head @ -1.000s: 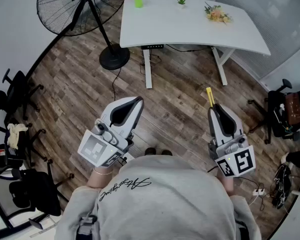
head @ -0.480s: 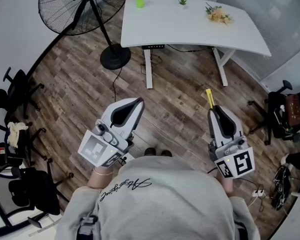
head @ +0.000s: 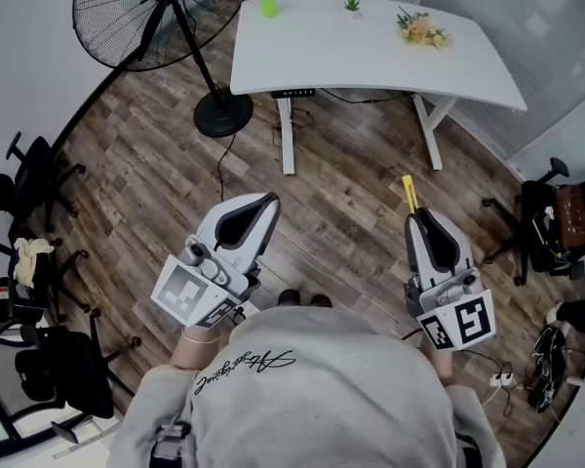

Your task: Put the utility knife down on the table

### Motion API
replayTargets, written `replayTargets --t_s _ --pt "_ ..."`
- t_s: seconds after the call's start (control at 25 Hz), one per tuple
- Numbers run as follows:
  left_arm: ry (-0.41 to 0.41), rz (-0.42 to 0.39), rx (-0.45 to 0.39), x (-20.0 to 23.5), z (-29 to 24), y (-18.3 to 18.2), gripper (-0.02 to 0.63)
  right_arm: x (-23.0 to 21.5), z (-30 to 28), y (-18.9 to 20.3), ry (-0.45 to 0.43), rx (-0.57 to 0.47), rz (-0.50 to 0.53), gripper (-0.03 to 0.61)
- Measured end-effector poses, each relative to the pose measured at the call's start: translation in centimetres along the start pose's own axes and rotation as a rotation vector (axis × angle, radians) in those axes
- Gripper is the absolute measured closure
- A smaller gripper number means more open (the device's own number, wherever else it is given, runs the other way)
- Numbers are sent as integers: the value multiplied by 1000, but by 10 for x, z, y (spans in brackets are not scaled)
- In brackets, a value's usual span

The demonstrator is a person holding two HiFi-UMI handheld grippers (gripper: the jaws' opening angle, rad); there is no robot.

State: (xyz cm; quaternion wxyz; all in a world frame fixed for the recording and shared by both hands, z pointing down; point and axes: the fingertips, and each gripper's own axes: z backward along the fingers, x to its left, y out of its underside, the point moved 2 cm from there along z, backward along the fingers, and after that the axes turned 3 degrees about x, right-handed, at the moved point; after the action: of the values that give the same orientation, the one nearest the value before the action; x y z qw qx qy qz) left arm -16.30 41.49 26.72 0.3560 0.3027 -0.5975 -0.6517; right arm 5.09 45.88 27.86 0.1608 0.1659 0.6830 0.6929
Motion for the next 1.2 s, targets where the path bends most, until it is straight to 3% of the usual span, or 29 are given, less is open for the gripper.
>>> replayTargets --t_s 0.2,0.64,0.92,1.2 --pt "-10 -35 8 -13 -11 1 614 -12 8 1 -11 -1 0 511" --pt "-37 -18 38 -30 -23 12 614 -29 11 14 -58 8 -41 511" --pt "-41 -11 22 1 -33 14 614 -37 -21 14 -57 3 -27 511" --pt "-25 -28 -10 66 -68 9 614 -60 -85 16 -47 3 -40 511"
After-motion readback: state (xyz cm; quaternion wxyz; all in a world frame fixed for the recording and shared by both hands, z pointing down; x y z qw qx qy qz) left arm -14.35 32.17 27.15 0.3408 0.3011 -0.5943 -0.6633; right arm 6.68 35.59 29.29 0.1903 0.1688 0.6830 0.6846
